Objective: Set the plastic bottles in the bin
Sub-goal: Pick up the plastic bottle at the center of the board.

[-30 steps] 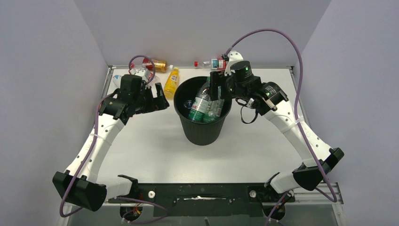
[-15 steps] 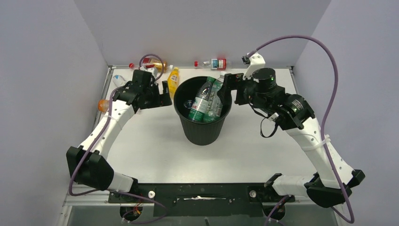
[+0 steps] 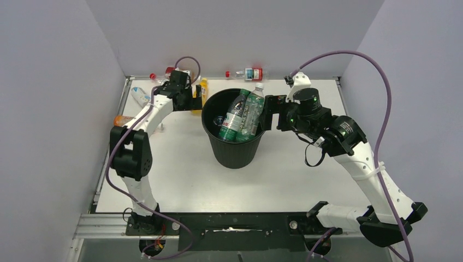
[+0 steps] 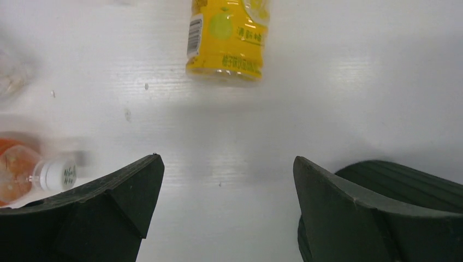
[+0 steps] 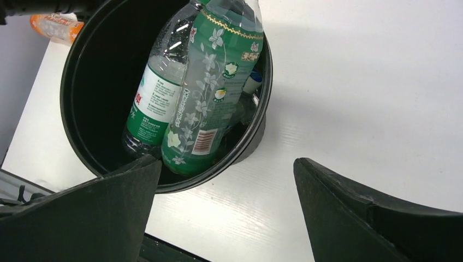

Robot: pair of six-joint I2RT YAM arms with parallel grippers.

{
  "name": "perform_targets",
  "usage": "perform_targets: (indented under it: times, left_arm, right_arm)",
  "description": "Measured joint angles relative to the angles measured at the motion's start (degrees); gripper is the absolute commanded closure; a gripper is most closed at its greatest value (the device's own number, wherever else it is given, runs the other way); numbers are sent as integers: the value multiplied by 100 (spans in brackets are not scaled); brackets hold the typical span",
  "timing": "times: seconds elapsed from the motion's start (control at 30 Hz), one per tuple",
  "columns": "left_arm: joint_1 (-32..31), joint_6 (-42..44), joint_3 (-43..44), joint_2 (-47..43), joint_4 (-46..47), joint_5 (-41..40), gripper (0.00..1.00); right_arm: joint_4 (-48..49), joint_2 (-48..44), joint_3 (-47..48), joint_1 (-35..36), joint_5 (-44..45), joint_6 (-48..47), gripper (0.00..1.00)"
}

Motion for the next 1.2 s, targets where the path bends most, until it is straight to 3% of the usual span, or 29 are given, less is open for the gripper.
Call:
perform_targets:
  times: [0.37,0.7,0.8,0.97,1.2]
  left_arm:
    - [229,376,1106,1672,514,-101,10]
    - [225,570,1912,2483,702,-81,10]
    - [225,570,1945,2599,726,-66,17]
    - [225,525,1917,2686,728,-50,40]
    - [225,387,1541,2472,898,-42,44]
  right_arm:
    - [-175,-55,0,-76,24,76,2]
    - [-354,-96,-7,-221,31,94,2]
    - [-354,-96,-15,-269,24,79,2]
    - [-319,-96,-120,-361,-24,57,2]
    - [-223,-120,-411,-407,-142,66,2]
